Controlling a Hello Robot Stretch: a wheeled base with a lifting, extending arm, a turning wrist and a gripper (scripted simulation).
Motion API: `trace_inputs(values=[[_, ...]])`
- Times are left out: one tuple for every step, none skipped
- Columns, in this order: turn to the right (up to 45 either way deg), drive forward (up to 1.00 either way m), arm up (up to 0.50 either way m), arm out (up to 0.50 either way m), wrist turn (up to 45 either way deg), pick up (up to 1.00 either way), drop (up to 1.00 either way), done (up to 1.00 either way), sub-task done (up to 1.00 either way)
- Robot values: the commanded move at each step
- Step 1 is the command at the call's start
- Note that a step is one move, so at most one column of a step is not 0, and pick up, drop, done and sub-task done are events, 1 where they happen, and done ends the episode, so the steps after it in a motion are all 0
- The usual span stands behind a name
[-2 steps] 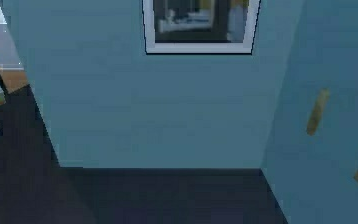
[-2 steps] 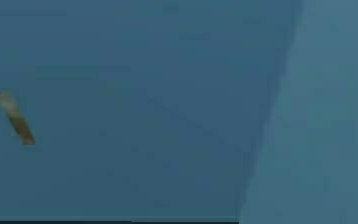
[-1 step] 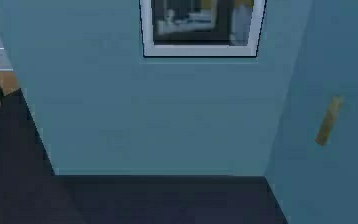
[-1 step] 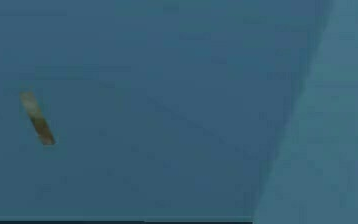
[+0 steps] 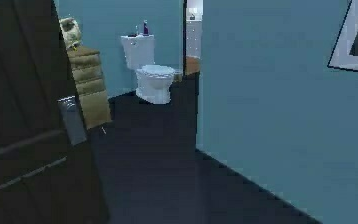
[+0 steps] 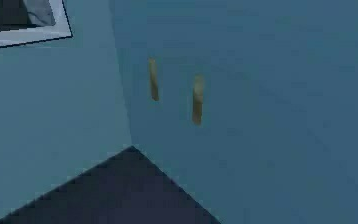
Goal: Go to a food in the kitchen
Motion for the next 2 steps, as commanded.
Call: trace_inputs(values=[[-42.0, 0.0, 0.0, 0.0, 0.0, 0.0, 0.0, 0.0, 0.0], [0.0, 0.35, 0.0, 0.0, 0.0, 0.0, 0.0, 0.0, 0.0]])
